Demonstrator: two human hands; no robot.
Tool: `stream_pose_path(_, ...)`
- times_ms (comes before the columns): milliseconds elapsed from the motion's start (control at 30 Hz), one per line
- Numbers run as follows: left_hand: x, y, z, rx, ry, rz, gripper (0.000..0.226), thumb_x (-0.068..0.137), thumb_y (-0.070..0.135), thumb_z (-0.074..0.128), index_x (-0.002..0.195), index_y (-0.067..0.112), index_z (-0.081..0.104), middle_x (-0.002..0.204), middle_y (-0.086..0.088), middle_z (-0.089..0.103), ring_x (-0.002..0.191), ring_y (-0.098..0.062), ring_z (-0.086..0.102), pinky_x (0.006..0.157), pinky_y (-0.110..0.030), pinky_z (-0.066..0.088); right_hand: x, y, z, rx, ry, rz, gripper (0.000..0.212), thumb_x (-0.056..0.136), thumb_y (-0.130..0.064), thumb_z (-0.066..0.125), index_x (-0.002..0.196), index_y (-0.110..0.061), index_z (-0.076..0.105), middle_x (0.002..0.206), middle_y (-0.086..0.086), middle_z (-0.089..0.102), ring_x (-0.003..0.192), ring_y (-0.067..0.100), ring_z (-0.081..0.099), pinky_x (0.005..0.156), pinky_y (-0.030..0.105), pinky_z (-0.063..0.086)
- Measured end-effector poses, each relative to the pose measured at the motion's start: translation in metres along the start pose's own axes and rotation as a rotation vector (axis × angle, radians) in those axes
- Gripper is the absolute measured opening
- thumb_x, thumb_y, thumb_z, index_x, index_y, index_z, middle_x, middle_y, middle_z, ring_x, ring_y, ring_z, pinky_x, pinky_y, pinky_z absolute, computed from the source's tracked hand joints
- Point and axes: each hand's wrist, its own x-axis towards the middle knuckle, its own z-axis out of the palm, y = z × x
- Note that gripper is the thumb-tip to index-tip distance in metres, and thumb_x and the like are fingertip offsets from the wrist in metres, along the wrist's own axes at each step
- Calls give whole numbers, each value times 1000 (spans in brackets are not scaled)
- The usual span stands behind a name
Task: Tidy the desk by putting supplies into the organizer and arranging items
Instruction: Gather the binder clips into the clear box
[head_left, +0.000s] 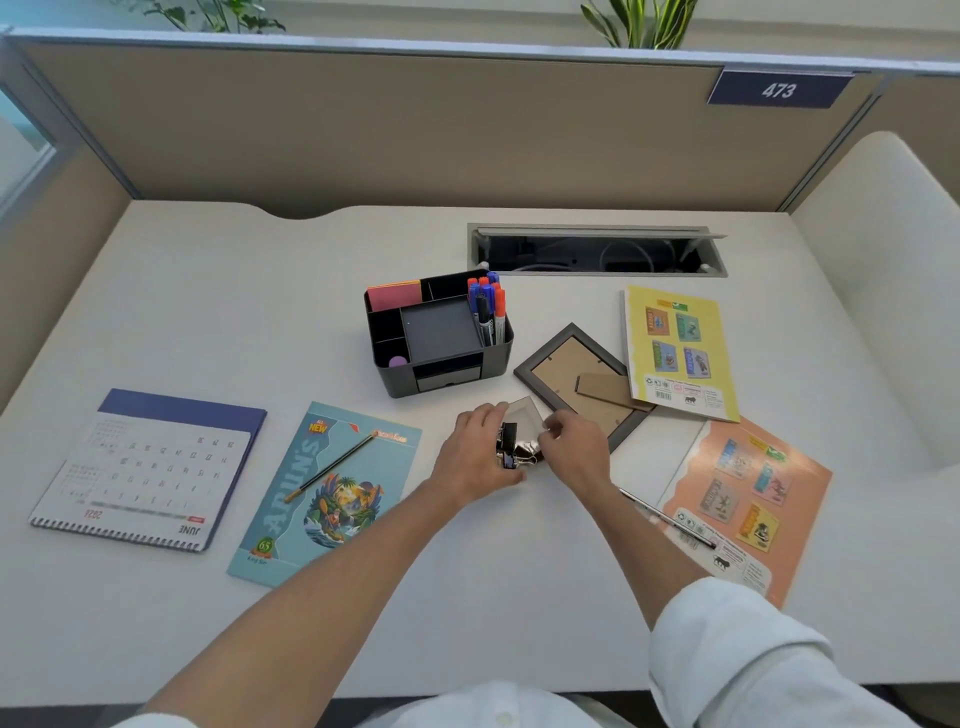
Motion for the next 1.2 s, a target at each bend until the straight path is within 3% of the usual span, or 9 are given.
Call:
stream_pose_path(100, -3, -13, -12, -25, -31, 54, 101, 66, 48, 76, 147, 20, 23, 147, 1, 33, 133, -20, 27, 104, -38, 40, -1, -5, 0, 110, -30, 24, 17, 81, -31, 61, 89, -20, 69, 84, -7, 69, 82, 15, 63, 72, 30, 49)
stream_pose_path(200, -8, -30, -29, -28, -45, 139, 100, 66, 47, 74, 148, 21, 22, 148, 2, 33, 134, -17, 26, 109, -37, 35, 1, -12, -1, 348, -122, 77, 30, 82, -42, 66, 100, -18, 66, 86, -5, 69, 80, 14, 66, 69, 31, 53)
stream_pose_path(300, -9, -45, -48, 8, -72, 221, 101, 65, 43, 74, 149, 21, 22, 148, 1, 33, 135, -15, 26, 111, -33, 31, 4, -22, -2, 570, -305, 160, 38, 84, -35, 69, 113, -11, 63, 90, 7, 72, 71, 19, 66, 61, 30, 53)
stream_pose_path(433, -8, -63, -71, 104, -80, 316, 99, 67, 45, 73, 148, 18, 23, 149, 0, 33, 136, -15, 27, 111, -30, 32, 2, -37, -2, 677, -484, 193, 25, 88, -21, 67, 108, -6, 68, 96, 15, 74, 69, 17, 63, 68, 29, 56)
stream_pose_path(567, -4, -72, -92, 150, -8, 347, 93, 74, 54, 69, 148, 19, 25, 151, 3, 30, 139, -13, 24, 111, -33, 34, 3, -44, 8, 804, -451, 228, 17, 86, -10, 63, 98, 2, 70, 97, 24, 71, 75, 23, 63, 76, 31, 58)
stream_pose_path(733, 15, -79, -114, 104, 326, 334, 60, 90, 50, 46, 137, 13, 46, 137, -2, 50, 130, -17, 42, 91, -39, 53, 3, -48, 14, 875, -396, 289, 16, 83, -4, 66, 93, 8, 69, 88, 18, 68, 68, 20, 61, 68, 24, 58)
stream_pose_path(833, 30, -83, -123, 82, 421, 257, 53, 93, 41, 40, 132, 8, 51, 134, -7, 54, 129, -23, 44, 101, -41, 46, 1, -49, 19, 955, -361, 352, 8, 82, -4, 67, 86, 3, 70, 86, 18, 68, 68, 22, 60, 65, 24, 57)
stream_pose_path(967, 51, -96, -123, 131, 380, 114, 47, 97, 31, 43, 138, 9, 46, 144, -8, 46, 139, -26, 33, 115, -40, 27, -3, -53, 25, 1054, -327, 396, 7, 84, -7, 67, 80, -2, 69, 85, 16, 70, 72, 23, 63, 69, 26, 59)
stream_pose_path(1200, 61, -100, -108, 164, 260, 6, 48, 99, 33, 39, 144, 14, 37, 155, -1, 30, 145, -21, 16, 116, -44, 19, -7, -58, 31, 1168, -315, 512, 6, 83, -2, 67, 85, 4, 66, 85, 19, 68, 76, 26, 67, 71, 28, 60)
